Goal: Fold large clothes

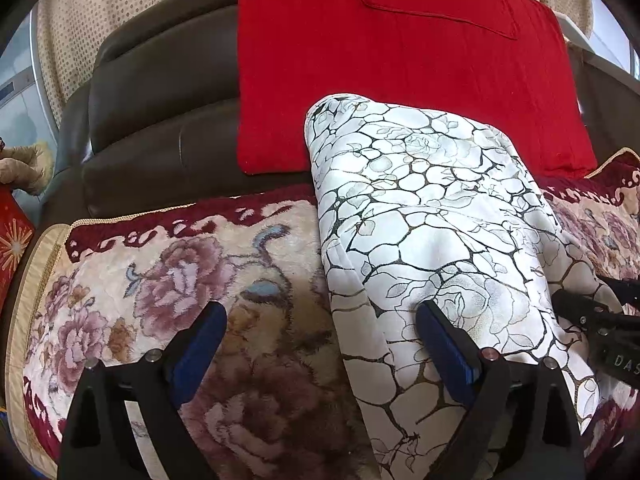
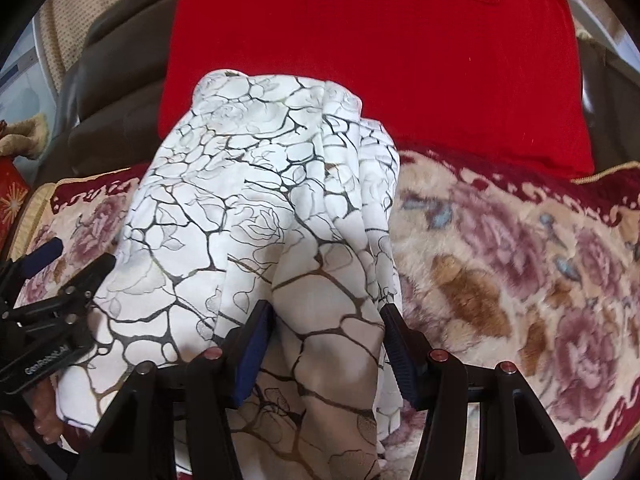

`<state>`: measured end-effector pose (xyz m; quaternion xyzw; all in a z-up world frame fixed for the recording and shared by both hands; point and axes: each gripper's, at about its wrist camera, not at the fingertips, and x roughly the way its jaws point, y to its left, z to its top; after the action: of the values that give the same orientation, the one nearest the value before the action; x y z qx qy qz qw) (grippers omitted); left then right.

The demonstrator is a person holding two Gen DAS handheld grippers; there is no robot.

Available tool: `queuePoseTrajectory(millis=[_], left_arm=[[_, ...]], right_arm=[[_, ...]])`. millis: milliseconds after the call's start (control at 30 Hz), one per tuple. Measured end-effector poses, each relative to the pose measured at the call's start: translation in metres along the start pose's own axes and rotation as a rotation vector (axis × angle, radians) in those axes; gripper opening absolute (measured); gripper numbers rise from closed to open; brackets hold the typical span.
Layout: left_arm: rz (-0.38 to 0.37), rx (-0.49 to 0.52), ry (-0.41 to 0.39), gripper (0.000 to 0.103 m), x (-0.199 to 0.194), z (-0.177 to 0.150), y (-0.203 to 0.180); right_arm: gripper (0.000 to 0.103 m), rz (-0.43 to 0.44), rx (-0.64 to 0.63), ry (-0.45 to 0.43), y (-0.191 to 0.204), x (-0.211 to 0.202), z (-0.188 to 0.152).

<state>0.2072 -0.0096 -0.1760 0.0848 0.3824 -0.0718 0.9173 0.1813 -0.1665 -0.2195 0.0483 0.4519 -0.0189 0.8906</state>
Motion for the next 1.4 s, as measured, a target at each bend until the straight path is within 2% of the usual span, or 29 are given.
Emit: queuePoseTrajectory(millis=[133, 267, 367, 467, 567, 667, 733, 800, 867, 1067, 1200, 1300, 1400], left_arm=[[0.008, -0.012, -0.026, 0.095, -0.008, 0.006, 0.007], [0.008, -0.096, -0.064, 0.095, -0.016, 0.014, 0.023], [0.006, -0.137, -0.041, 0.095, -0.009, 0.016, 0.031], [0.010, -0.123, -0.005, 0.095, 0.003, 0.016, 0.029], [0.012, -0.054, 0.042, 0.095, 0.014, 0.012, 0.015], [0.016, -0.036, 0.043, 0.095, 0.018, 0.008, 0.011], [-0.001, -0.046, 0.053, 0.095, 0.019, 0.008, 0.013], [-0.004, -0.057, 0.054, 0.095, 0.017, 0.008, 0.016], [0.004, -0.052, 0.041, 0.095, 0.014, 0.008, 0.017], [-0.035, -0.051, -0.032, 0.095, -0.008, 0.009, 0.018], [-0.056, -0.008, -0.003, 0.095, -0.007, 0.000, 0.007], [-0.032, -0.022, -0.035, 0.096, -0.009, -0.007, 0.004], [-0.045, -0.039, -0.019, 0.097, -0.004, -0.009, 0.006]], right_arm=[[0.059, 0.045, 0.018, 0.019, -0.008, -0.011, 0.014], [0.060, 0.105, 0.077, -0.015, -0.018, -0.025, 0.042], [0.060, 0.123, 0.076, -0.043, -0.016, -0.024, 0.069], [0.059, 0.156, 0.077, -0.036, -0.010, -0.005, 0.097], [0.056, 0.187, 0.113, 0.019, -0.007, 0.025, 0.118], [0.055, 0.144, 0.117, 0.106, -0.007, 0.066, 0.127], [0.055, 0.149, 0.152, 0.172, -0.014, 0.092, 0.124], [0.056, 0.167, 0.180, 0.168, -0.021, 0.092, 0.122], [0.056, 0.159, 0.172, 0.145, -0.023, 0.078, 0.119], [0.056, 0.230, 0.140, 0.060, -0.031, 0.007, 0.092], [0.056, 0.264, 0.114, 0.039, -0.030, -0.031, 0.055], [0.056, 0.269, 0.111, 0.049, -0.026, -0.034, 0.034], [0.056, 0.237, 0.124, 0.112, -0.027, -0.008, 0.016]])
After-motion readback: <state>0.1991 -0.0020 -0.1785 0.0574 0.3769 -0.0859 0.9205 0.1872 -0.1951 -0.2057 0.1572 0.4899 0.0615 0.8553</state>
